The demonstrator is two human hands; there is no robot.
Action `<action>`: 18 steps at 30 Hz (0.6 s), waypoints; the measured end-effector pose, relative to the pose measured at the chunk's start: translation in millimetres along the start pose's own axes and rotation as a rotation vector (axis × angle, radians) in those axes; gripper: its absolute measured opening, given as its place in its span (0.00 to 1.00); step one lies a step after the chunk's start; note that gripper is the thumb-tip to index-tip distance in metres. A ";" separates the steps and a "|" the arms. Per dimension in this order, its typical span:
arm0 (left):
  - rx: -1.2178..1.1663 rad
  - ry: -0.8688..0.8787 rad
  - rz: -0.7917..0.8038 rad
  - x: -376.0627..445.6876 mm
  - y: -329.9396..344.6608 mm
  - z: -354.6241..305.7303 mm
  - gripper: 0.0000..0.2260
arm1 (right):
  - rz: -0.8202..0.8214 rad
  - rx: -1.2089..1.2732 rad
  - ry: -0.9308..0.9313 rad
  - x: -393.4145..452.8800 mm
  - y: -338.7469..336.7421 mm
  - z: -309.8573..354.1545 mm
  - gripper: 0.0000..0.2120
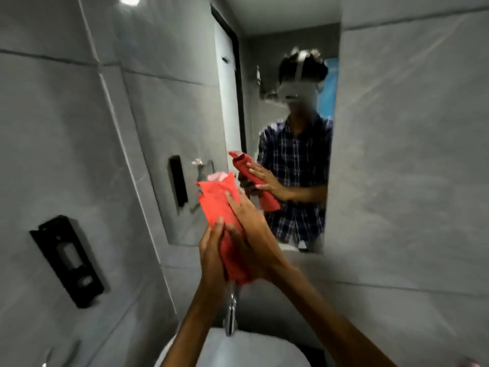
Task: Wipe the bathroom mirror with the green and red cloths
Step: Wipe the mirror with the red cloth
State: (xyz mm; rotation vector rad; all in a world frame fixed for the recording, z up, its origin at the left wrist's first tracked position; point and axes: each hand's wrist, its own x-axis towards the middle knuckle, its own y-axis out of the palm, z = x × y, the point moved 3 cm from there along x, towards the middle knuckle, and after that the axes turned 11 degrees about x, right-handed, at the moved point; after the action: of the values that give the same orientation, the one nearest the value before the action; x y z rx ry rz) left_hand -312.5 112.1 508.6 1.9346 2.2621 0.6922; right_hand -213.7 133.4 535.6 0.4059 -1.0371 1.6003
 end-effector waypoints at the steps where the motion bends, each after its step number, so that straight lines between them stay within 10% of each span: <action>1: -0.002 -0.108 -0.034 -20.7 1.2 27.0 0.18 | -0.003 0.077 0.087 -34.1 -10.4 -7.1 0.32; 6: -0.133 -0.654 -0.020 -129.8 47.8 173.0 0.20 | -0.165 0.331 0.759 -215.4 -83.9 -78.7 0.31; 10: -0.107 -0.975 -0.008 -197.6 84.7 280.9 0.22 | -0.168 0.483 1.150 -356.7 -132.4 -139.2 0.06; 18: 0.266 -1.210 0.189 -265.1 132.8 476.0 0.18 | -0.348 0.337 1.587 -555.4 -180.7 -249.2 0.08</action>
State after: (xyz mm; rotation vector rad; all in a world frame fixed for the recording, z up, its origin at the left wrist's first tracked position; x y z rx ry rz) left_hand 27.5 5.4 75.7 1.8383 1.4133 -0.6800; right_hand 188.8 -11.8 66.4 -0.4571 0.4928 1.2138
